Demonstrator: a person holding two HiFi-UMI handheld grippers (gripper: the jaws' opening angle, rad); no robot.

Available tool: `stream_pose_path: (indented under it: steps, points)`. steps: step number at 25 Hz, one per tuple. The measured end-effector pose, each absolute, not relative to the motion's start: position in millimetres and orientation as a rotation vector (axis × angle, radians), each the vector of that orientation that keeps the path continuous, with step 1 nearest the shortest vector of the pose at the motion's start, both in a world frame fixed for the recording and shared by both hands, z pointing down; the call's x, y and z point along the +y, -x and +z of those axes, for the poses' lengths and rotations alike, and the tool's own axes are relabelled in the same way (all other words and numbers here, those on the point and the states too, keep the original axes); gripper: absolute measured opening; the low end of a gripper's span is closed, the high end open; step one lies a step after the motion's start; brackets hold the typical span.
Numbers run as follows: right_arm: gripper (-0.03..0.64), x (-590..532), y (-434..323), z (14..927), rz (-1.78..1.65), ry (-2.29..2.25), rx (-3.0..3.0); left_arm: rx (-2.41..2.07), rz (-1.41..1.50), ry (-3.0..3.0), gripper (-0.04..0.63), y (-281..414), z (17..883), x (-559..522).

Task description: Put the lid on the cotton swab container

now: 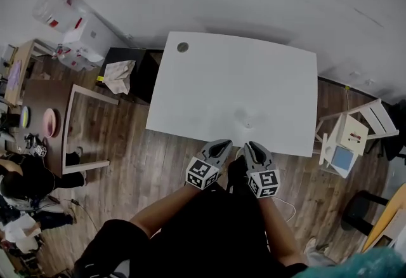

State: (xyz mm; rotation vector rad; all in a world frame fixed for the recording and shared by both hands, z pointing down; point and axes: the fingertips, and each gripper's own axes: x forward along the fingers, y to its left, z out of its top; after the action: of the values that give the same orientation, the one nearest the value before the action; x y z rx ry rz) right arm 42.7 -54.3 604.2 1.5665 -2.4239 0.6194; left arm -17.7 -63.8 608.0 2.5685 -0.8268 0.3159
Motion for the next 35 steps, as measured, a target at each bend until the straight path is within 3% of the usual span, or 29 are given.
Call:
stream_pose_path:
  steps: [4, 14, 35]
  points:
    - [0.04, -29, -15, 559, 0.57, -1.686, -2.401, -0.898, 0.252, -2.582, 0.014, 50, 571, -41]
    - [0.038, 31, 42, 463, 0.328, -1.872, -2.384, -0.986, 0.063, -2.665, 0.014, 92, 483, 14]
    - [0.034, 45, 66, 435, 0.12, -1.893, -2.307, -1.152, 0.056, -2.836, 0.014, 93, 436, 30]
